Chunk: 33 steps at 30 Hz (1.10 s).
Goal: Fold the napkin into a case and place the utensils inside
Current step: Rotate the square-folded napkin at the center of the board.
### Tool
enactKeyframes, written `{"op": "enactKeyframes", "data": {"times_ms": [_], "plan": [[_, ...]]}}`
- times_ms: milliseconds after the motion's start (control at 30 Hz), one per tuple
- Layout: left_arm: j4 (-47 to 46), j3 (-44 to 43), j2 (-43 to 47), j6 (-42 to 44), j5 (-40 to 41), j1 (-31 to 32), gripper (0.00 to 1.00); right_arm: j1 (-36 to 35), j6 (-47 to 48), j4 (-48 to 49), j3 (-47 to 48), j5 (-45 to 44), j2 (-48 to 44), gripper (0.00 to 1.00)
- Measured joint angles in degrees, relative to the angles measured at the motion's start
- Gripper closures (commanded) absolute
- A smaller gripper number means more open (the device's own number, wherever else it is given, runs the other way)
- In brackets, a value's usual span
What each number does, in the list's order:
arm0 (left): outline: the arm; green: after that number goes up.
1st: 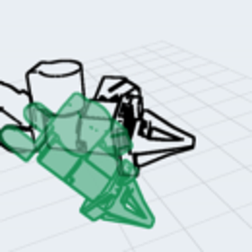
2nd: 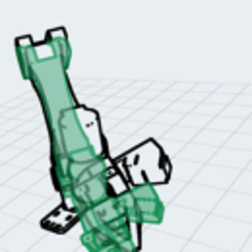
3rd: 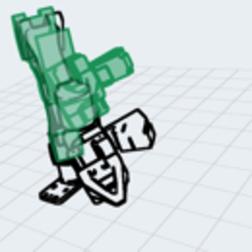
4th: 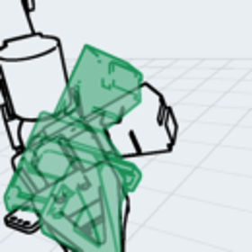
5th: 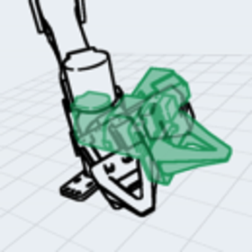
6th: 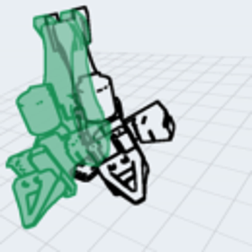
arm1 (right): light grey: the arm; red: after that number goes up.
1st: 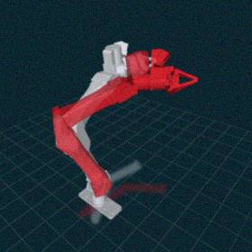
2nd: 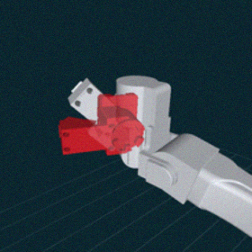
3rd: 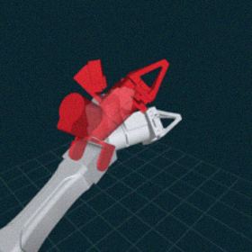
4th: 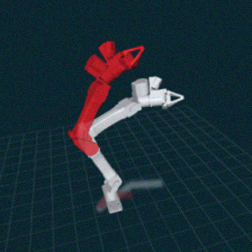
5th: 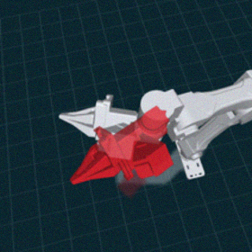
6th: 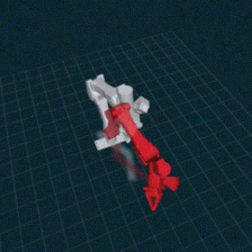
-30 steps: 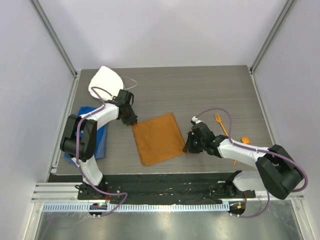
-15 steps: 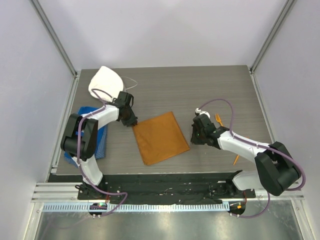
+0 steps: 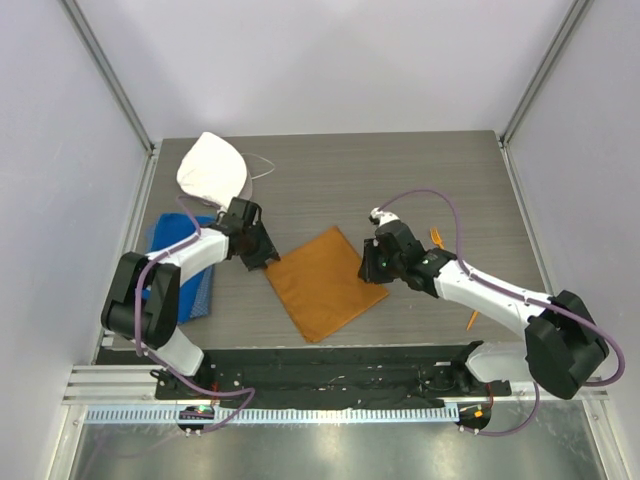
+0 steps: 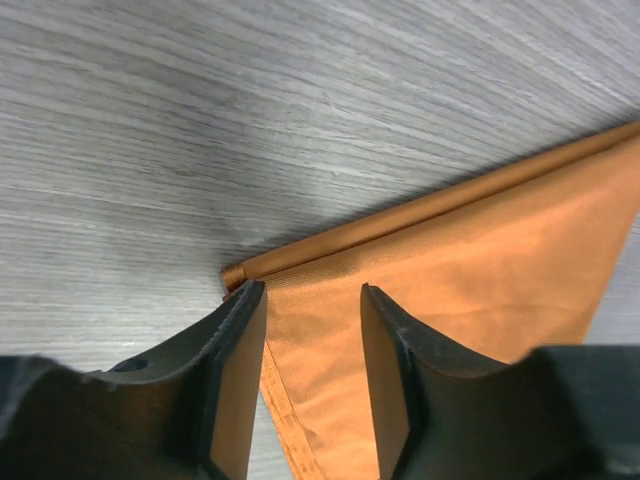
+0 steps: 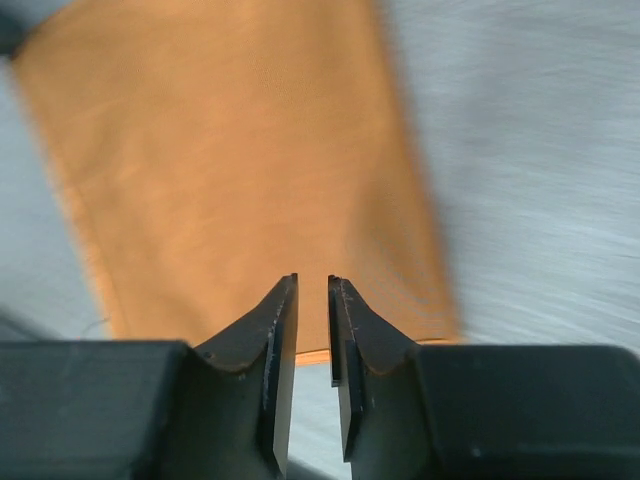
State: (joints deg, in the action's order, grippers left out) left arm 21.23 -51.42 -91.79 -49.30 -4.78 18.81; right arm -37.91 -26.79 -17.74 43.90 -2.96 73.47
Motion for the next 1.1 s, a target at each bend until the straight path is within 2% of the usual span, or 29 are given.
{"op": "enactKeyframes", "data": {"times_ms": [167, 333, 600, 867, 1100], "plan": [[2.54, -1.81, 0.9, 1.77, 0.04, -0.02, 0.51, -1.64, -3.93, 7.28, -5.14, 10.23, 0.7, 0.73], [3.98, -1.95, 0.7, 3.69, 0.22, -0.02, 0.52, -1.6, -6.23, 10.71, -8.7, 13.11, 2.32, 0.74], [4.04, -1.95, -0.98, 6.51, 1.31, -0.02, 0.51, 3.28, -5.44, 12.52, -11.65, 12.5, 2.47, 0.75], [4.09, -1.95, -0.35, 7.58, 1.01, 0.63, 0.5, 10.03, -2.34, 13.35, -11.02, 12.0, 6.8, 0.76], [5.27, -2.16, 0.81, 8.72, -0.15, 1.07, 0.49, 11.15, 3.76, 6.86, -1.77, 1.42, 12.04, 0.75]]}}
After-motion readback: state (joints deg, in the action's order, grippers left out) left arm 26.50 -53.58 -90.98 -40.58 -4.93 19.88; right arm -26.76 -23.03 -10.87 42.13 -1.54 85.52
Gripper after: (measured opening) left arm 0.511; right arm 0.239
